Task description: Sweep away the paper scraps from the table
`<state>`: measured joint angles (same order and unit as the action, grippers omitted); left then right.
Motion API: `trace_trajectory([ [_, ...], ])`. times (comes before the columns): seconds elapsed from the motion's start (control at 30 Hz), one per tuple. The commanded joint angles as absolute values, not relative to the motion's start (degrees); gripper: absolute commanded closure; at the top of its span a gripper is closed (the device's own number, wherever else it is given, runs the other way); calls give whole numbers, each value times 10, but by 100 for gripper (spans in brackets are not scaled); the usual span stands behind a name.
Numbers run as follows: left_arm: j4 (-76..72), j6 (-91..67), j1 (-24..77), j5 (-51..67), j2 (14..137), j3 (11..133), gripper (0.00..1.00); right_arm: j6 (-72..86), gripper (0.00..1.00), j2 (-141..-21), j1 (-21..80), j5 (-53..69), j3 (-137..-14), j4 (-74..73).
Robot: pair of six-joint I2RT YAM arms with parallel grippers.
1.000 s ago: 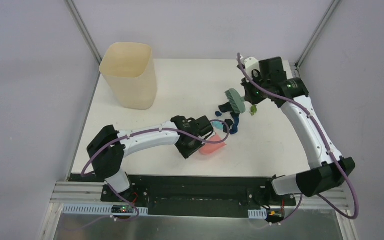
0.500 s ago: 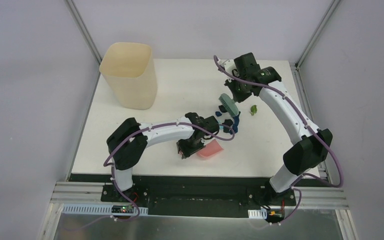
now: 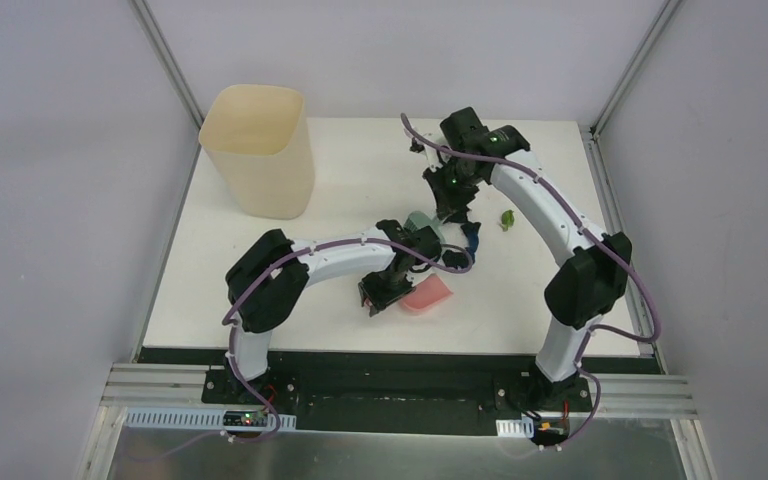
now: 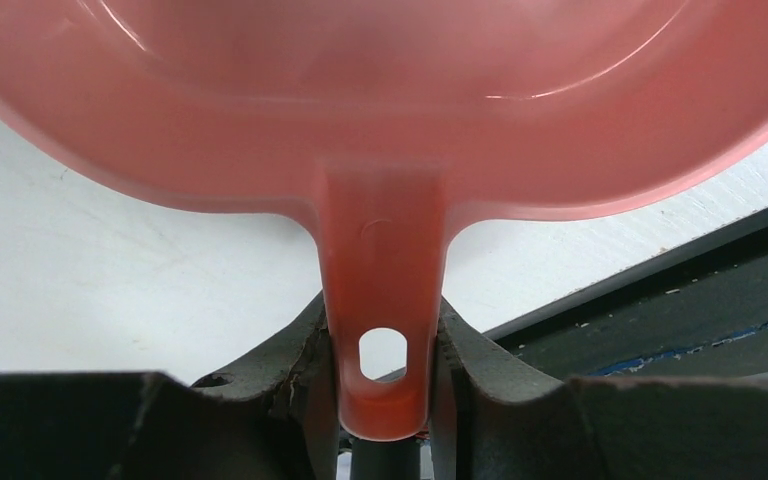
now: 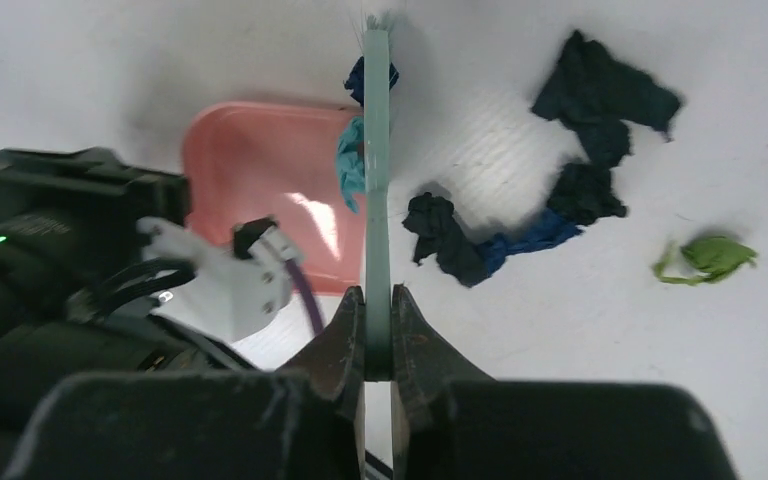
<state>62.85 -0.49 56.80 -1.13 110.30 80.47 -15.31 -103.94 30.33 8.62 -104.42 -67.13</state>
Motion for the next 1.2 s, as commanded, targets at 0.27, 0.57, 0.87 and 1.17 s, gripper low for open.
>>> trace_trajectory([
  [0.27,614,5,554,-23,1078,795,99,-121,100,-901,236,125,-1038,-691],
  [0.57,631,11,555,-1,1076,805,99,-218,100,-952,237,-157,-947,-577],
  [0.87,637,18,555,9,1091,822,100,-165,100,-1011,273,101,-1003,-719],
  [1.17,635,18,556,2,1103,835,100,-106,100,-988,213,359,-1061,-781],
])
